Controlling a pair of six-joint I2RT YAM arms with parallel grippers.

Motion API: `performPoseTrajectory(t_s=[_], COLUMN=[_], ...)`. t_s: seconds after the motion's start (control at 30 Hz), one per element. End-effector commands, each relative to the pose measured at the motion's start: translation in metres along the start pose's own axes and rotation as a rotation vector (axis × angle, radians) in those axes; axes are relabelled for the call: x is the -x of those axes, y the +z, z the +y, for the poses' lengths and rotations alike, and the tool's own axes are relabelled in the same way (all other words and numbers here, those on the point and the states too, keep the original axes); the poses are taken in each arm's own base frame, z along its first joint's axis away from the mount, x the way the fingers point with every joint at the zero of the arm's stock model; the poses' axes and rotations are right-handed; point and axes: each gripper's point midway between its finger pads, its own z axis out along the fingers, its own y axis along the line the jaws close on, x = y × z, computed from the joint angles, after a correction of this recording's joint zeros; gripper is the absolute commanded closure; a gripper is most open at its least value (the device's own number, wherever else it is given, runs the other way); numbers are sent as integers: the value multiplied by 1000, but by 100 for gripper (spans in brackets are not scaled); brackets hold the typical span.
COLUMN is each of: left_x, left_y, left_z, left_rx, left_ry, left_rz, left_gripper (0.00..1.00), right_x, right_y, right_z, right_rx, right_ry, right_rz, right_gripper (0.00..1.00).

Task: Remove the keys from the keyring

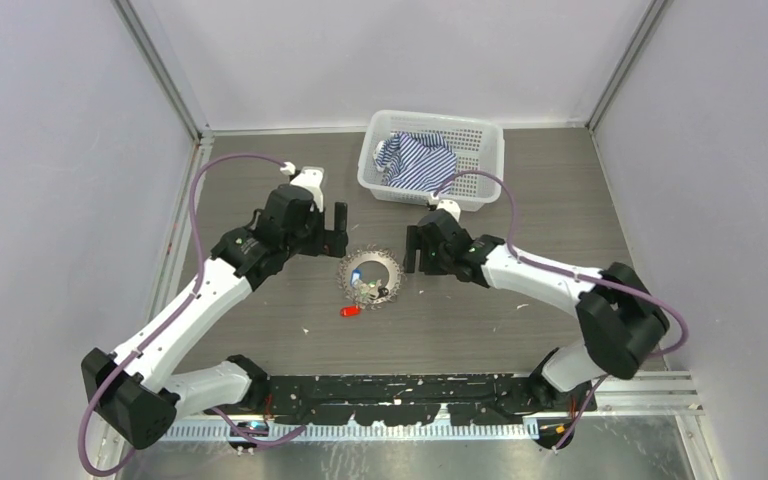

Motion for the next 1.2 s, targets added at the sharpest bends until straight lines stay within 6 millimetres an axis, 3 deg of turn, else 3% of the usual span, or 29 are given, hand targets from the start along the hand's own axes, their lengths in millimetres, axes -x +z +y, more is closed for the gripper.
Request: performPoseTrajectory(t_s=[0.0, 0.13, 0.37, 0.4, 0.53, 0.57, 0.6, 0.7, 0.8, 0.93, 1.07, 1.17], left_x=[-2, -7, -13, -15, -20, -22, -24, -29, -36, -41, -45, -48], left_y=[4, 5, 7, 7, 9, 10, 11, 13, 18, 20, 21, 24], left_z=[-4, -7, -16, -17, -21, -24, -25, -35, -41, -50, -59, -61], left_rx=[-23, -43, -100, -105, -141, -152, -162, -213, -248, -300, -353, -363], left_ry=[-20, -24, -26, -24, -13, -12, -12, -19, -31, -44, -57, -79], left_rz=[0, 12, 25, 28, 34, 39, 46, 67, 81, 84, 67, 59], left_gripper=[0, 0, 0, 0, 0, 0, 0, 0, 0, 1, 8, 20], right_x=[20, -5, -25, -28, -28, -25, -22, -4, 18, 30, 34, 33], right_y=[15, 34, 59, 61, 60, 56, 51, 28, -3, -31, -48, -58], right_z=[25, 40, 39, 37, 30, 27, 25, 27, 47, 69, 86, 96], right_rx=[32, 44, -20, -37, -101, -109, -113, -72, 57, 194, 311, 396], right_ry=[63, 32, 1, -9, -67, -82, -100, -156, -207, -258, -295, -316], right_rz=[-57, -12, 18, 26, 32, 24, 13, -42, -109, -138, -140, -141], right_gripper=[24, 28, 36, 42, 87, 97, 99, 99, 99, 99, 99, 99])
